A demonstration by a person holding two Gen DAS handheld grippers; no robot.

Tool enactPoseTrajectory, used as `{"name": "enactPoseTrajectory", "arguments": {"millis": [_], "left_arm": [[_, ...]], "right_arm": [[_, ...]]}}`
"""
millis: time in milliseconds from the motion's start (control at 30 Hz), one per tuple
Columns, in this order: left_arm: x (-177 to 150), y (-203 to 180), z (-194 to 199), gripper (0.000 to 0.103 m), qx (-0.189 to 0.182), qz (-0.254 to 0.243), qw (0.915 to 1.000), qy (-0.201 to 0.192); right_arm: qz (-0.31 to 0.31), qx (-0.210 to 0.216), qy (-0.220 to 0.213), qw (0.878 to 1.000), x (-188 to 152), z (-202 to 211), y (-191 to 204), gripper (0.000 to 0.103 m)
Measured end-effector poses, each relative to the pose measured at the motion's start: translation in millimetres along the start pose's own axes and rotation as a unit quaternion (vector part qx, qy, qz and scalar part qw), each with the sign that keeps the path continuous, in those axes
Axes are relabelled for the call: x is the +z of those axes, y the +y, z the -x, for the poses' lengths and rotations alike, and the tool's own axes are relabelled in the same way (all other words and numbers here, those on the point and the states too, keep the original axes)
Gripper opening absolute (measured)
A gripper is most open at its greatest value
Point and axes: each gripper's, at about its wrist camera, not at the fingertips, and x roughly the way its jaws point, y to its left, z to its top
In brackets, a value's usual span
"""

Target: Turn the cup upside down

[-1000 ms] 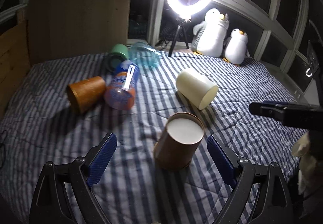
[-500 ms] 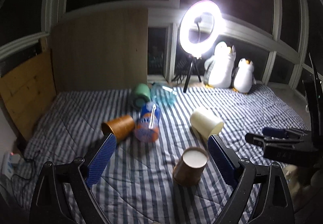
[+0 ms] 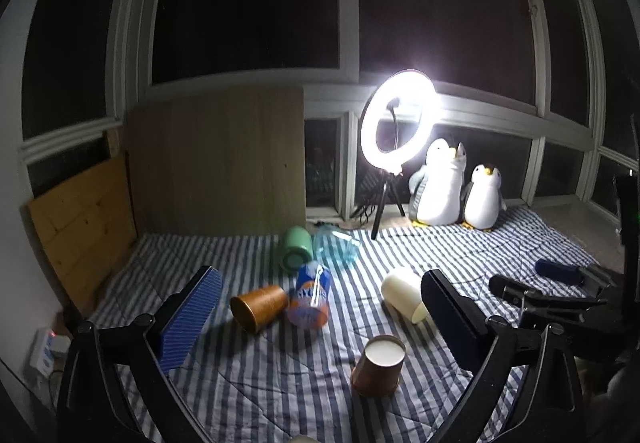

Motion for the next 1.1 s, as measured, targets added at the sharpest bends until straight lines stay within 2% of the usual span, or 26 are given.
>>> {"name": "enactPoseTrajectory", "arguments": {"millis": [267,400,667,1100], "left_arm": [[11,-2,25,0.102,0.009,0.000,0.9996,-0.027],[13,2,31,0.102,0.013,0.010,0.9992,-0.035],[15,3,35,0.102,0.014,0.015,0.9991,-0.037],[13,4,28,0.102,0.010,0.015,0.9996,-0.021]], "right_arm": [[0.009,-0.017,-0.071,0.997,9,32,10,0.091],[0.008,-0.026,-0.086,0.996,8,39,9,0.092],[0.002,-0.033,-0.100,0.994,4,45,7,0.093],[0.009,-0.029,-0.098,0.995,0,49,15,0.094]]}}
